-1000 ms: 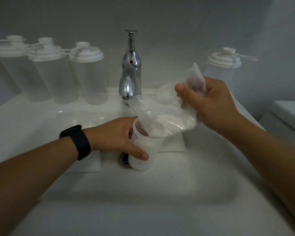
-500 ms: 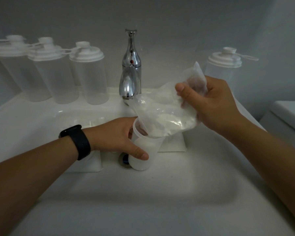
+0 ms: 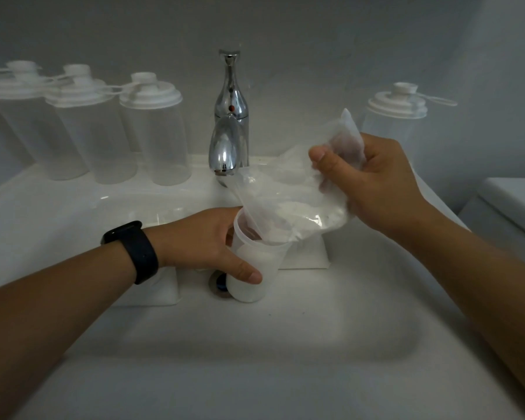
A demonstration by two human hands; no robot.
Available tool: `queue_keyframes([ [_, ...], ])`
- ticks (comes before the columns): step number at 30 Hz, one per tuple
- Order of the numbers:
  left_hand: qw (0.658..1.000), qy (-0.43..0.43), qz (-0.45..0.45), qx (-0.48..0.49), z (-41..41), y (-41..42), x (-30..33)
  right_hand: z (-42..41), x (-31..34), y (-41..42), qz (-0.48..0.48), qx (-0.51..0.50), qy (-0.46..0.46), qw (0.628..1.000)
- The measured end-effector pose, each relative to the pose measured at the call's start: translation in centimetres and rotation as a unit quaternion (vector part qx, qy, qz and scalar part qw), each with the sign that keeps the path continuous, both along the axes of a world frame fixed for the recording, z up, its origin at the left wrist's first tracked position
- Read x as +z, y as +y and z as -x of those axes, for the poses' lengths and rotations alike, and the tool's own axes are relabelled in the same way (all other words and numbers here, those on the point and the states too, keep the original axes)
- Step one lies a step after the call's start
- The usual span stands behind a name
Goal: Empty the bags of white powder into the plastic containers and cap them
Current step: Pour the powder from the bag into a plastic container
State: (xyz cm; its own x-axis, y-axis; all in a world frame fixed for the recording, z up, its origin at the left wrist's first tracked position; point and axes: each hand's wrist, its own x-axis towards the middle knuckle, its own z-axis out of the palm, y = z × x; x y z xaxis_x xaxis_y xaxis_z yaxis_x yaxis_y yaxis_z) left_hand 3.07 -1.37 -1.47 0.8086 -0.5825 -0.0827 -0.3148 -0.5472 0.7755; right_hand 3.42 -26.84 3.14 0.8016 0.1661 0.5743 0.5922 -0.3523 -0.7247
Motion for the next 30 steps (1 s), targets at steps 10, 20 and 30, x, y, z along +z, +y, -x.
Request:
queue_keyframes([
  [10, 1.000, 0.004, -0.004, 0.000, 0.01, -0.03, 0.08, -0.12, 0.17, -0.04, 0.015, 0.003, 0.042, 0.999],
  [20, 1.000, -0.002, -0.005, -0.001, 0.08, -0.04, 0.17, -0.04, 0.20, -0.04, 0.007, -0.013, 0.045, 0.999],
  [30, 1.000, -0.001, -0.020, -0.006, 0.11, -0.05, 0.21, 0.09, 0.42, -0.03, 0.015, -0.005, 0.049, 0.999],
])
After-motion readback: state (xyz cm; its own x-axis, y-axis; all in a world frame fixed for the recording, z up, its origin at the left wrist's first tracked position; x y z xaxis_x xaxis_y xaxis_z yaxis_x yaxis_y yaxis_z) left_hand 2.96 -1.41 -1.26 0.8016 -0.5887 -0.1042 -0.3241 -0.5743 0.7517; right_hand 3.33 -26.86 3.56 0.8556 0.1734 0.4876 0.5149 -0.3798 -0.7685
